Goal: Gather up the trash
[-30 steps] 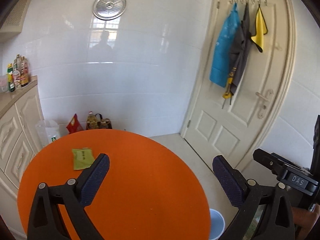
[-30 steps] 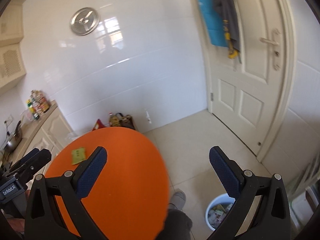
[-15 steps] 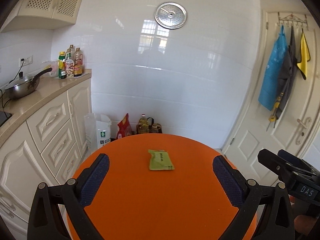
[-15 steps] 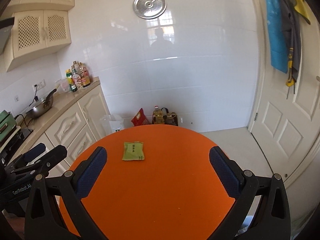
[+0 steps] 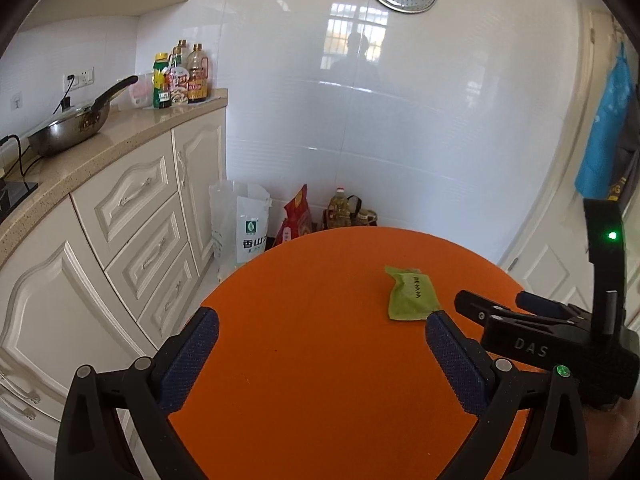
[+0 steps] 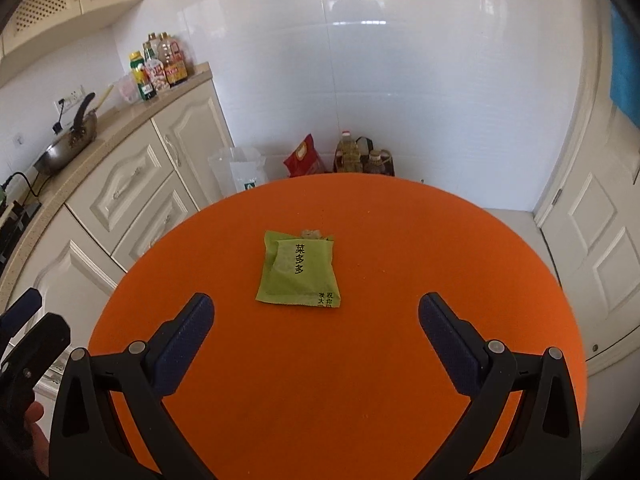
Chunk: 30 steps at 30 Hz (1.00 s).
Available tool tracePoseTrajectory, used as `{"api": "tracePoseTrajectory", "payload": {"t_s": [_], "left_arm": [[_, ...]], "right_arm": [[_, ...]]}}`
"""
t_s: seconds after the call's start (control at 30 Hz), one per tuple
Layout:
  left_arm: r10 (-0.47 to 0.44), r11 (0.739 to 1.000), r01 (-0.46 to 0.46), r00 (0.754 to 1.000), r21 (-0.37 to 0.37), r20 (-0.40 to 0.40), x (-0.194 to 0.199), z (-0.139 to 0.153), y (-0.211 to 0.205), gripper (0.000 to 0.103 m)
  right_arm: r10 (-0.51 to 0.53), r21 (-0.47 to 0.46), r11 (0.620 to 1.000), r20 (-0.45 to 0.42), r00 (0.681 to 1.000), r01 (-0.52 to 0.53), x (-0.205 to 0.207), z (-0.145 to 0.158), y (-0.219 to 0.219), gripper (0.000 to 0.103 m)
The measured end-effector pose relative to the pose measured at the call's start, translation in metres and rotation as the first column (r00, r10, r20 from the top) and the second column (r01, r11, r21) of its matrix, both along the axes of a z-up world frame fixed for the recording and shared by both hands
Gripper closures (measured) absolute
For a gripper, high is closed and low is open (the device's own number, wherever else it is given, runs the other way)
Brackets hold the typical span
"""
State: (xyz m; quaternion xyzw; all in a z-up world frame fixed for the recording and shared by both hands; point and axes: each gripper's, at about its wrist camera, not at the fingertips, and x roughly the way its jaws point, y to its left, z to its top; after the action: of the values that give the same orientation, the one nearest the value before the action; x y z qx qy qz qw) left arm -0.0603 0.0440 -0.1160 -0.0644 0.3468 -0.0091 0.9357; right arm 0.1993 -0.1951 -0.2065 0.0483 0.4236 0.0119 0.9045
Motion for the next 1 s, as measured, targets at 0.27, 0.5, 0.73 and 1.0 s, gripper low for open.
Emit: {"api": "tracePoseTrajectory", "payload": {"t_s": [0.27,0.5,0.73,1.0], "left_arm": [[0.016,1.000,-0.016,0.997,0.011,-0.078,0.087,-0.022,-0.007,0.001],[-0.027,1.000,0.028,0.994,0.011,-0.108,0.128,-0.040,-0.019,0.001],[-0.116,0.992,0.121,0.986,0.036,-0.122,0.173,-0.051,-0.052,0.001],[-0.218,0.967,0.236,0.961,0.096,-0.173,0.252,-0.077,-0.108,0.002]], "right_arm": [[0.041,-0.012,0.999,-0.125,0.991,-0.043,0.072,-0.063,0.022,0.006],[0.103,-0.049,0.993,-0.111,0.988,-0.109,0.066,-0.071,0.015,0.057],[0.073,0.004,0.997,-0.082,0.994,-0.073,0.046,-0.058,-0.029,0.060],[-0.005,0.081,0.997,-0.053,0.999,0.010,0.039,-0.048,-0.084,0.060]]}}
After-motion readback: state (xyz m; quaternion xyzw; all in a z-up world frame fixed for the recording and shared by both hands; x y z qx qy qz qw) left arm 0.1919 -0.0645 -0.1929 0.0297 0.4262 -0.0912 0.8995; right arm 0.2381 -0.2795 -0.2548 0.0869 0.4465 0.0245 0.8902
